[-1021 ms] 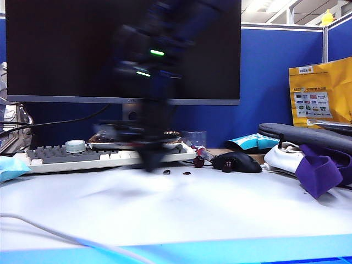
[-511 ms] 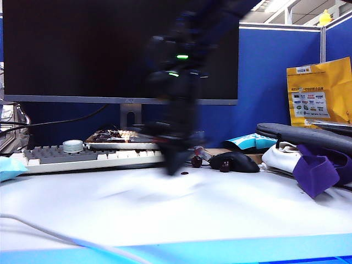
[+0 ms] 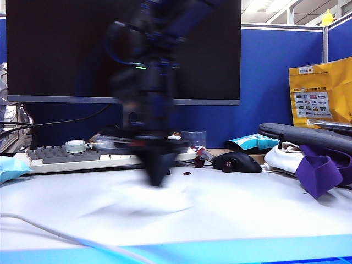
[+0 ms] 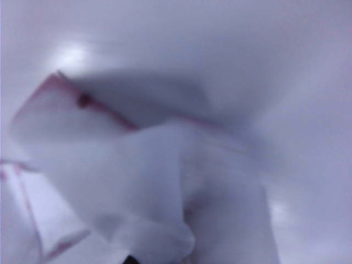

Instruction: Use the wet wipes on the table to wipe the cherry juice off the table, then put the wipes back on the table.

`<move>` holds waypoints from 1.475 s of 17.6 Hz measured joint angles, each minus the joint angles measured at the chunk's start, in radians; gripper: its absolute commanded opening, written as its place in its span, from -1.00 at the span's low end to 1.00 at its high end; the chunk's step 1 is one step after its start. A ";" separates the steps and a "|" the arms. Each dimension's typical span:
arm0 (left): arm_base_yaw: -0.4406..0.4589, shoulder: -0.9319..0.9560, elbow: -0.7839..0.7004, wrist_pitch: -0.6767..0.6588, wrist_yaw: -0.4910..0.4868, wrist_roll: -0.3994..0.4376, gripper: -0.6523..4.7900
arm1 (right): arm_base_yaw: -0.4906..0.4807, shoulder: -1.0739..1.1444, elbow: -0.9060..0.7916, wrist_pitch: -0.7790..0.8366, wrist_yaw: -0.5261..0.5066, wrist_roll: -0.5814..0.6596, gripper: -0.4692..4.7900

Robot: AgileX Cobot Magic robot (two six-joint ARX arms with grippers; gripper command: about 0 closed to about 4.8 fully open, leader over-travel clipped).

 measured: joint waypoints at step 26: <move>0.000 0.000 0.000 0.000 0.000 0.000 -0.77 | -0.059 0.045 -0.016 0.690 -0.285 0.024 -0.84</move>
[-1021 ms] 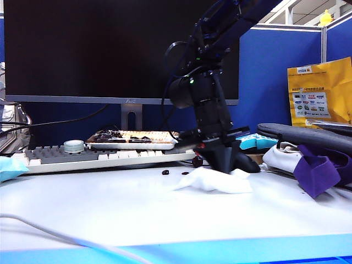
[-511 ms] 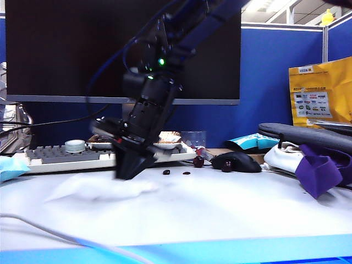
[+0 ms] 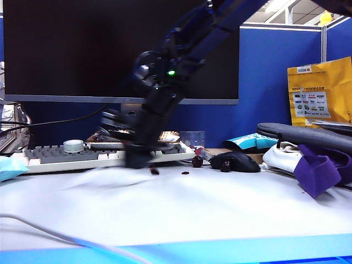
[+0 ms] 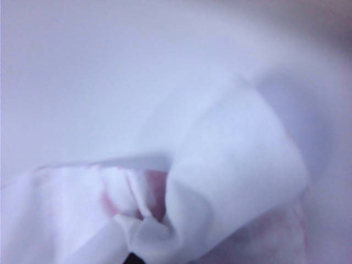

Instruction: Use the wet wipes on the table to wipe the cherry juice off the table, then put the wipes back on the table.

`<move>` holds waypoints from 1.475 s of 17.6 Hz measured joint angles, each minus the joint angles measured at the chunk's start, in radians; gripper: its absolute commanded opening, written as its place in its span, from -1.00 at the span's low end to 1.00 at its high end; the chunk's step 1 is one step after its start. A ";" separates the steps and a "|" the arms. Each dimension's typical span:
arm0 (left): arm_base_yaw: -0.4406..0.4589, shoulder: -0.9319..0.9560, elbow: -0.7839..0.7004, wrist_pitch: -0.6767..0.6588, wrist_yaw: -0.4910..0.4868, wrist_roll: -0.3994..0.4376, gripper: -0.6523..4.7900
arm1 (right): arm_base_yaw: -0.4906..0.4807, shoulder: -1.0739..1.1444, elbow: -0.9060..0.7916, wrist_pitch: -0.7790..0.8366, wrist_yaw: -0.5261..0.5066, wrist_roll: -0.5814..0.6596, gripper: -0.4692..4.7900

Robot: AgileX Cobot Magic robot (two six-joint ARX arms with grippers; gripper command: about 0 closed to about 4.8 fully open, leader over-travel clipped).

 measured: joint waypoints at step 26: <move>0.000 0.000 0.000 0.000 0.000 0.000 -0.77 | -0.034 0.004 0.021 -0.068 0.371 0.006 -0.84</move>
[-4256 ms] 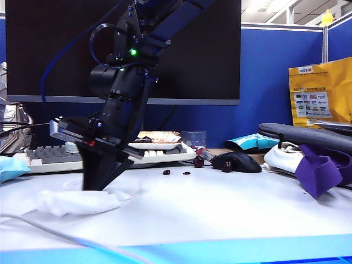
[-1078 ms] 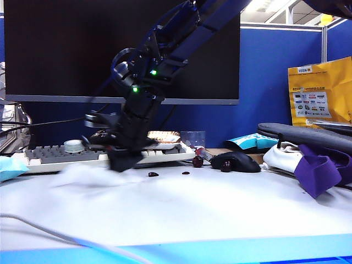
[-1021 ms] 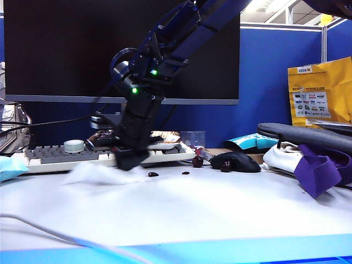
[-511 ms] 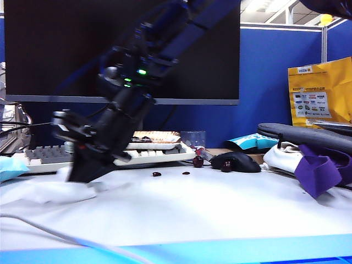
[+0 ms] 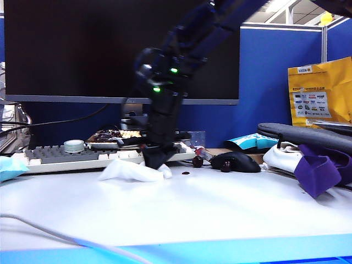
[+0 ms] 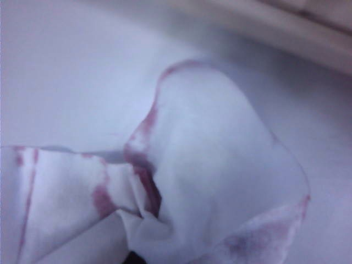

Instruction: Use the wet wipes on the table to wipe the cherry juice off the table, then put the wipes back on the table.

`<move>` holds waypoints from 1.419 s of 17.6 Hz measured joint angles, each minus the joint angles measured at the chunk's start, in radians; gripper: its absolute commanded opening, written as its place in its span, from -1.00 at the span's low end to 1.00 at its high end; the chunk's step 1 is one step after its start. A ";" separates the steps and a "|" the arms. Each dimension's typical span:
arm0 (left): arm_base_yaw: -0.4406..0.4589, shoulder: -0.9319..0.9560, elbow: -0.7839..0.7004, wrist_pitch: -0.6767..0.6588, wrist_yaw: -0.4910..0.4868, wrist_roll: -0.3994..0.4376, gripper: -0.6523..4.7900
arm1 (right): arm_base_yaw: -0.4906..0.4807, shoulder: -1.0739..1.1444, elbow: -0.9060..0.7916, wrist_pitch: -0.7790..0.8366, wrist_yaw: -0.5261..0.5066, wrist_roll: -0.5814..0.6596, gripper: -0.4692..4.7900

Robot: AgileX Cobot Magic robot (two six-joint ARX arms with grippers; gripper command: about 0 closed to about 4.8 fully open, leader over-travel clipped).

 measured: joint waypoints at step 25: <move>0.000 0.000 0.000 0.000 0.000 0.000 -0.77 | -0.065 -0.008 0.006 -0.309 -0.439 0.033 -0.84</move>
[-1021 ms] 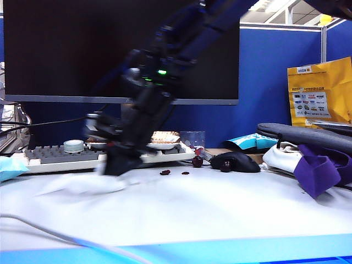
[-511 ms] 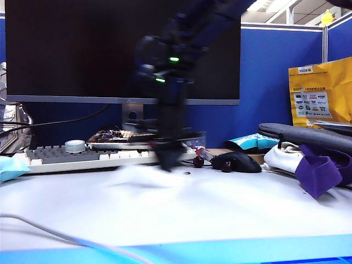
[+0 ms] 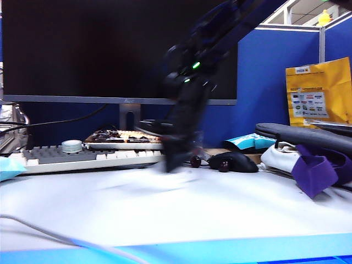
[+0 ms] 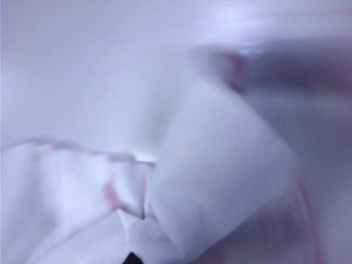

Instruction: Use the wet wipes on the table to wipe the cherry juice off the table, then put the wipes back on the table.

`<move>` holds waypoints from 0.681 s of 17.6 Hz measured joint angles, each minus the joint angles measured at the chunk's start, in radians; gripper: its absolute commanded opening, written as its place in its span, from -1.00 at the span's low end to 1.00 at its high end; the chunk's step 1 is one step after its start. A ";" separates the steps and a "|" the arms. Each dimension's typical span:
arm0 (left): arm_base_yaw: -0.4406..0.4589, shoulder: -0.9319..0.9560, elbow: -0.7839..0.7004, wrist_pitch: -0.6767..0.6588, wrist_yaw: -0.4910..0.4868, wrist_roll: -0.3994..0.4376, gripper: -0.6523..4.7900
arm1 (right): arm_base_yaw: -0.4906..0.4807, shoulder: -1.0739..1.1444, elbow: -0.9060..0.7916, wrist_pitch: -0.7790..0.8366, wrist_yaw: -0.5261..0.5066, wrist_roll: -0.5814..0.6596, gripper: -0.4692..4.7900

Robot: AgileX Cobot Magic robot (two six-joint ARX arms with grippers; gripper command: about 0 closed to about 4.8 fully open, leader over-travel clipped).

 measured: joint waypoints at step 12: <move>0.000 0.000 0.000 0.000 0.000 0.000 -0.77 | 0.003 -0.016 0.007 -0.034 0.497 0.050 -0.84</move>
